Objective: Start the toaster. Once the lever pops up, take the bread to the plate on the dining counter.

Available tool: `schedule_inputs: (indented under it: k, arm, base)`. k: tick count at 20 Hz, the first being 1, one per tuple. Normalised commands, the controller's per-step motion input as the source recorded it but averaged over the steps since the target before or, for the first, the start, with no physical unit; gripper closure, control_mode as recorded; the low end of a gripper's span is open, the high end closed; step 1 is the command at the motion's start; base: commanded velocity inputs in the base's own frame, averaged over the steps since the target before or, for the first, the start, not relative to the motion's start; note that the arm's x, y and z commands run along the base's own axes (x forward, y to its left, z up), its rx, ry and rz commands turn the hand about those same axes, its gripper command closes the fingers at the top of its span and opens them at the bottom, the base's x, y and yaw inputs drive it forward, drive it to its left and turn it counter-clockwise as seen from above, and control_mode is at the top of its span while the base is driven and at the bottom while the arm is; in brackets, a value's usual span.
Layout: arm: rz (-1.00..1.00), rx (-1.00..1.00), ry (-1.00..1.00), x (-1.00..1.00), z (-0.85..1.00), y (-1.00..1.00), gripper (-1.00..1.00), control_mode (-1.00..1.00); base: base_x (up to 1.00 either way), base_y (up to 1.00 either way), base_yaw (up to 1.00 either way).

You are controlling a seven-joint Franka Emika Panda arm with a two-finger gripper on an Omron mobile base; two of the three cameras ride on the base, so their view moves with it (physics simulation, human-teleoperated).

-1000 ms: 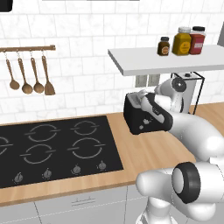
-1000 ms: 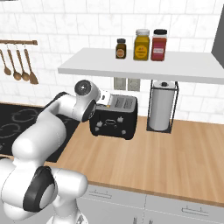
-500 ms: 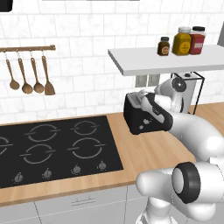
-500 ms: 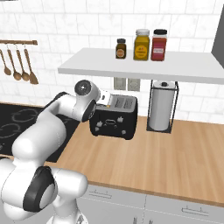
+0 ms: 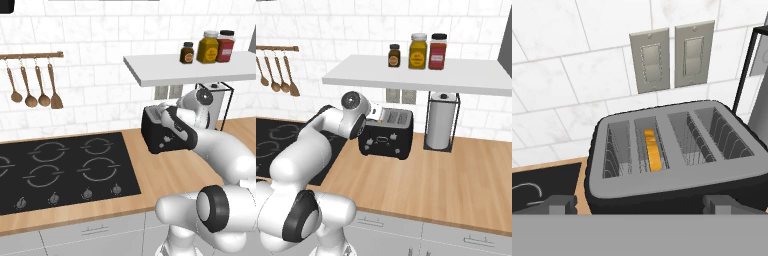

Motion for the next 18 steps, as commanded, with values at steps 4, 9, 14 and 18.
schedule_inputs:
  k: [4,9,14,18]
  arm:
    - [0.00,0.00,0.00,0.00,0.00,0.00,-1.00,-1.00]
    - [0.00,0.00,0.00,0.00,0.00,0.00,-1.00,-1.00]
    - [0.00,0.00,0.00,0.00,0.00,0.00,-1.00,-1.00]
    - [0.00,0.00,0.00,0.00,0.00,0.00,-1.00,-1.00]
  base:
    - [0.00,0.00,0.00]
    - [0.00,0.00,0.00]
    - [0.00,0.00,0.00]
    - [0.00,0.00,0.00]
